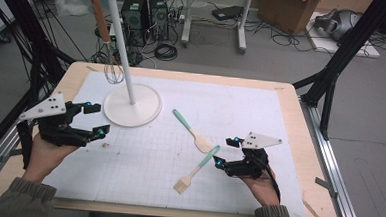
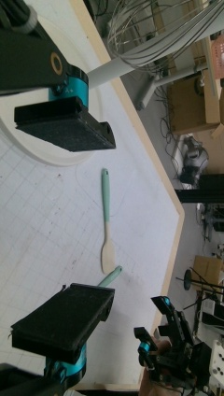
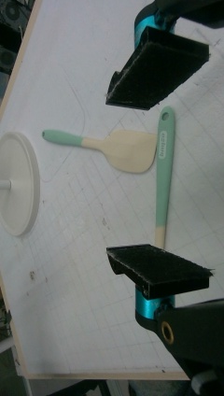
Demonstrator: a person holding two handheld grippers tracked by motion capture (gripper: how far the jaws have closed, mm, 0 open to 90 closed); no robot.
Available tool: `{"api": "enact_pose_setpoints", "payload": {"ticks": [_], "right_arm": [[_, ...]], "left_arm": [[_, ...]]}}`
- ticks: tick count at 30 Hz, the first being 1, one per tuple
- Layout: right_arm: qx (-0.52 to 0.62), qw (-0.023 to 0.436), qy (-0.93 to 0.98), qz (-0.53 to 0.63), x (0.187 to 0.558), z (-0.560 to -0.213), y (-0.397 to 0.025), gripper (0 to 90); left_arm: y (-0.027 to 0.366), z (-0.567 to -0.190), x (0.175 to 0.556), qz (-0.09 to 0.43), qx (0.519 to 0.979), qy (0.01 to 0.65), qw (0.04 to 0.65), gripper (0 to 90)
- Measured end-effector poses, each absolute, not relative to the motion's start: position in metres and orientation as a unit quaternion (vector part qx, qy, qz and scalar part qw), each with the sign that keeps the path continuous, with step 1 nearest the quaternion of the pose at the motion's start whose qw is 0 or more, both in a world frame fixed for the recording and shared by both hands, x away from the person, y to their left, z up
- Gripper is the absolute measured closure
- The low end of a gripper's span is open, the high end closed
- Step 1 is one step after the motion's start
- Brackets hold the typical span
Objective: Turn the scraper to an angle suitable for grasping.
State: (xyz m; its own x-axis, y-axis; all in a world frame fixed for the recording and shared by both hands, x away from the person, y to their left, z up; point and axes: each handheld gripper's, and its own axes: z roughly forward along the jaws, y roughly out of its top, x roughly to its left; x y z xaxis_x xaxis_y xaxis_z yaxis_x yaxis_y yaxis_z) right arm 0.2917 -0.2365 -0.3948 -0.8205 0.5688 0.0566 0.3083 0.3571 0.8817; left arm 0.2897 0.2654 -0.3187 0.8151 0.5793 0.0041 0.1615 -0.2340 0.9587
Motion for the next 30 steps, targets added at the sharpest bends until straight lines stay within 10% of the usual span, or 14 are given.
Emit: {"api": "enact_pose_setpoints", "payload": {"ticks": [30], "right_arm": [[0.277,0.127,0.826,0.475,0.300,-0.398,-0.219,21.3]], "left_arm": [[0.254,-0.367,0.274,0.173,0.780,0.243,0.550,17.3]]}}
